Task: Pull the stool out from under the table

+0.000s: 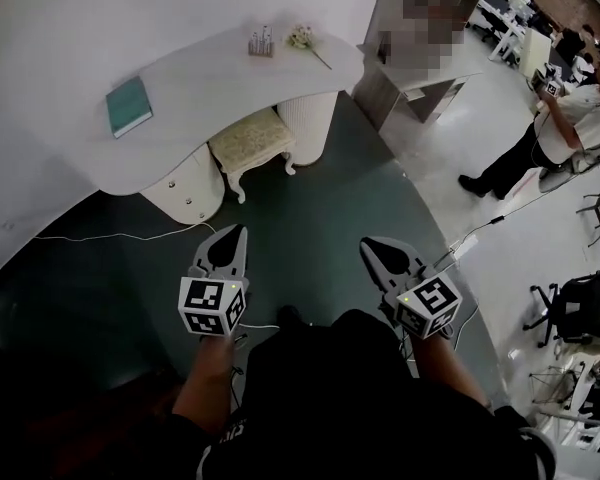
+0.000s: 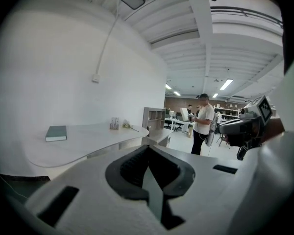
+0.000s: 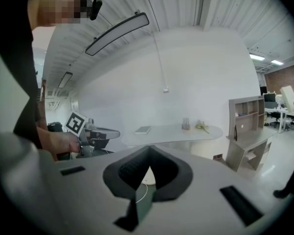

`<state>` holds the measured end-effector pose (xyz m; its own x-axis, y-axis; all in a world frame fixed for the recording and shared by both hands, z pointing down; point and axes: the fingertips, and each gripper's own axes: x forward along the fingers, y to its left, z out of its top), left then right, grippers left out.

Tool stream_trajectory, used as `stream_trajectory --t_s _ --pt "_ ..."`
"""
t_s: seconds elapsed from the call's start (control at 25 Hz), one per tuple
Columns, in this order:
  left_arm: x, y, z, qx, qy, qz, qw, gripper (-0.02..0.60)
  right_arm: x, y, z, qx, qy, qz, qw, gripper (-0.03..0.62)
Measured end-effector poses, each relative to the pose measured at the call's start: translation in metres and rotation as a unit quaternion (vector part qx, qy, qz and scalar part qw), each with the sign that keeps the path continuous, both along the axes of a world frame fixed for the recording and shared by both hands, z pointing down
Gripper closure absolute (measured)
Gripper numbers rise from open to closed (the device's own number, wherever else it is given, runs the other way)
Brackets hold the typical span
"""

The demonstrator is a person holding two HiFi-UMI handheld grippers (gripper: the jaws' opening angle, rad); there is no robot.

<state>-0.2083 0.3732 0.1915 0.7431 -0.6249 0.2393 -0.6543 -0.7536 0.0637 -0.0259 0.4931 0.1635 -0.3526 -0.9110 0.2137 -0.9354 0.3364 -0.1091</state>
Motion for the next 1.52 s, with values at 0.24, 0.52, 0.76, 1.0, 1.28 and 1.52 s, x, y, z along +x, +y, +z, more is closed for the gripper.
stream_trajectory --t_s 0.24,0.52,0.76,1.0,1.28,1.52 --pt "0.005 -0.040 0.020 -0.027 -0.011 -0.024 0.9993 0.574 0.014 -0.057 0.014 -0.013 -0.011 -0.026 1.000 0.588" --pt "0.044 -0.097 0.015 -0.027 -0.023 -0.083 0.9959 0.574 0.066 -0.135 0.019 -0.007 -0.020 -0.088 0.996 0.588" --pt "0.109 -0.144 0.001 -0.038 -0.027 -0.126 0.9909 0.574 0.124 -0.213 0.011 -0.007 -0.010 -0.165 0.986 0.589" --pt "0.143 -0.169 -0.011 -0.026 -0.037 -0.159 0.9862 0.574 0.167 -0.259 0.011 -0.004 0.002 -0.205 0.979 0.588" --pt "0.126 -0.190 0.000 -0.039 -0.035 -0.189 0.9805 0.574 0.145 -0.298 0.023 -0.026 -0.015 -0.234 0.972 0.588" --pt "0.082 -0.220 0.031 -0.071 -0.043 -0.199 0.9765 0.574 0.087 -0.334 0.043 -0.066 0.017 -0.262 0.963 0.588"
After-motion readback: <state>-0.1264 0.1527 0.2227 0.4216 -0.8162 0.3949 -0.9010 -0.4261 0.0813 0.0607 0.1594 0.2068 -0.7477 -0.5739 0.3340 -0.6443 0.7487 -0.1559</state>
